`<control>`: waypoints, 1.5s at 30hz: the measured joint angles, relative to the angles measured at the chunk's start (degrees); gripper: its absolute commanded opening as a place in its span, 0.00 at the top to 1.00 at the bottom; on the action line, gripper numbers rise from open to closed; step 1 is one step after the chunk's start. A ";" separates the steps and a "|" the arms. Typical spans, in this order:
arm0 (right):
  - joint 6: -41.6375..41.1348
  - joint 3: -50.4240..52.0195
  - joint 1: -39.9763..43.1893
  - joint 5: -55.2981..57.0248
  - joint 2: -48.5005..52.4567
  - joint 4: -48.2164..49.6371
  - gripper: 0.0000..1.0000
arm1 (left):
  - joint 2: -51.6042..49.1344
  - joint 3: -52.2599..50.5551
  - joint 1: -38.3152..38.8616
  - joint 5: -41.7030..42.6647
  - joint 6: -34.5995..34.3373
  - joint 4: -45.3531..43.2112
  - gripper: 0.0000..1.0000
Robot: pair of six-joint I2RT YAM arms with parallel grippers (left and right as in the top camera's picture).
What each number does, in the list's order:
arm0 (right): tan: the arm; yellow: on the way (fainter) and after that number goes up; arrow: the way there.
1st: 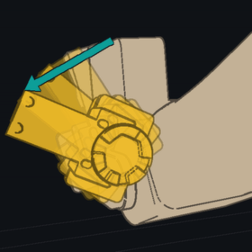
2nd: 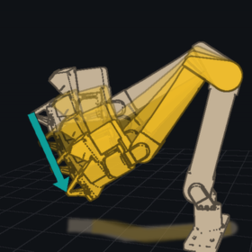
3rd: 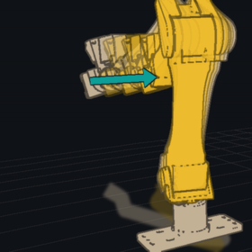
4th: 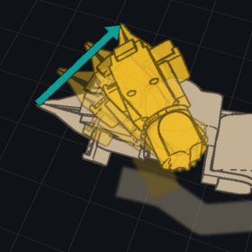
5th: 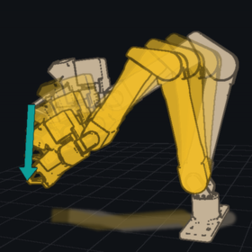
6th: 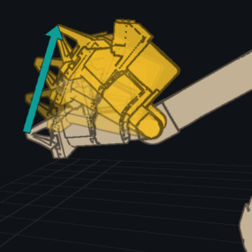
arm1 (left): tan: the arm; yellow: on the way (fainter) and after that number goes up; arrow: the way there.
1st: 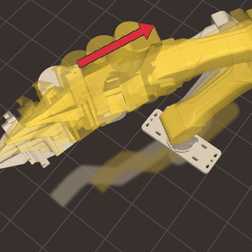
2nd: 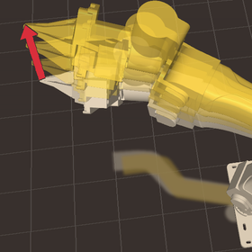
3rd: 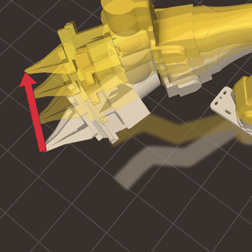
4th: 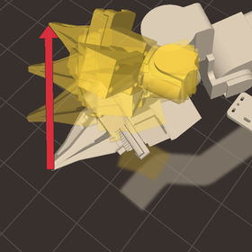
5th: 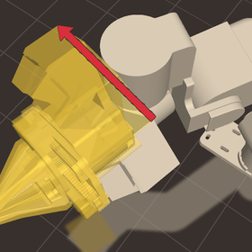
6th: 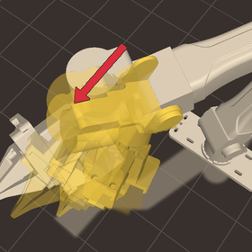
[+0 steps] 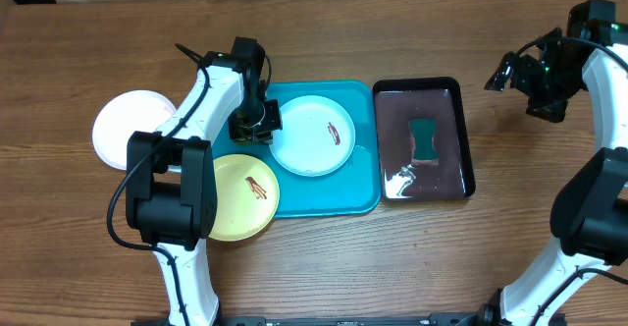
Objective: Clean dirty plates on tray and stack at the side
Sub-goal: 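Drag the light-blue plate to the center of the teal tray, then lower the right gripper into the black tray and grasp the green sponge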
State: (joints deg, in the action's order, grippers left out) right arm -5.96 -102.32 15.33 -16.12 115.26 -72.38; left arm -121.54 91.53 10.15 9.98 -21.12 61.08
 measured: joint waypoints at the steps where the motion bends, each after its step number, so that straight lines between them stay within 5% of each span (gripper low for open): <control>1: -0.02 0.00 0.00 0.00 0.00 0.00 0.00 | 0.00 0.00 0.00 -0.50 -0.74 -0.02 0.96; 15: -1.62 -0.07 0.00 -2.67 0.00 4.61 0.00 | 0.00 0.00 0.00 -1.77 -3.63 -0.20 0.91; 18: -2.01 -0.07 0.00 -6.95 0.02 2.19 0.28 | 0.00 0.00 0.00 -1.92 -3.93 -0.26 0.90; 24: -1.40 -0.07 -2.21 -10.32 0.00 -2.43 0.30 | 0.00 -0.02 0.00 -2.12 -4.04 -0.26 0.90; 33: 0.83 0.57 -20.76 5.38 0.00 -9.18 0.28 | 0.00 -0.07 0.00 -2.12 -4.04 0.15 0.90; 45: 0.63 15.37 -26.97 15.04 -0.02 7.56 0.41 | 0.00 -0.11 0.00 -2.12 -4.04 0.20 0.90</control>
State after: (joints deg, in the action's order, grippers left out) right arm -5.32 -86.96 -11.64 -1.08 115.24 -64.82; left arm -121.54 91.42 10.15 7.86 -25.17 61.28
